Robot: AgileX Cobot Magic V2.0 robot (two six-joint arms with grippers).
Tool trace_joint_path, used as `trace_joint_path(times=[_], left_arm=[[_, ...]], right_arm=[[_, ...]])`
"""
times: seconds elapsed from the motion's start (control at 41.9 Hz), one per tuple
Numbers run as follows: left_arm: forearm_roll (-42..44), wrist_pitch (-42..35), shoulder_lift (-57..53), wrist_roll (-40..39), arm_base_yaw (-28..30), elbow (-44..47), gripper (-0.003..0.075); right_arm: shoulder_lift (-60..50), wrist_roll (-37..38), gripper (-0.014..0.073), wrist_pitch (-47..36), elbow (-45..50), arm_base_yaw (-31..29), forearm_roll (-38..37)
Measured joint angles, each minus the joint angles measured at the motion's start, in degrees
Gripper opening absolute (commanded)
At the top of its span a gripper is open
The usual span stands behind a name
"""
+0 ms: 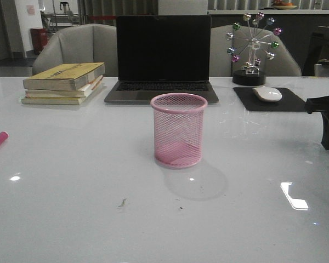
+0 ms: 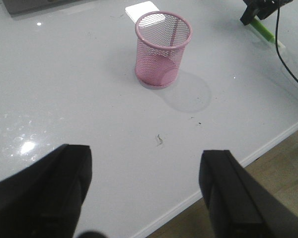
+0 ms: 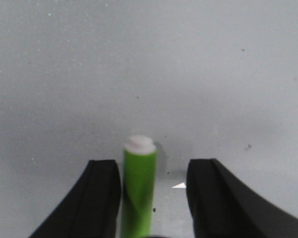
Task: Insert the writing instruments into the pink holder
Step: 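Lower the right gripper onto the green marker and grasp it, then lift the green marker upright and lower it into the pink holder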
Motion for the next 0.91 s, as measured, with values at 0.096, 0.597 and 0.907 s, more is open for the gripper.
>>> trace_joint_path(times=[0.096, 0.597, 0.907], left_arm=[[0.0, -0.21, 0.0, 0.0, 0.0, 0.0, 0.0507], [0.0, -0.37, 0.0, 0.0, 0.0, 0.0, 0.0507], [0.0, -0.47, 0.0, 0.0, 0.0, 0.0, 0.0507]], right_arm=[[0.11, -0.4, 0.0227, 0.23, -0.21, 0.0, 0.0], [-11.62, -3.92, 0.0109, -9.62, 5.65, 3.44, 3.91], [-35.4, -6.83, 0.0109, -53.09, 28.22, 22.98, 8.81]])
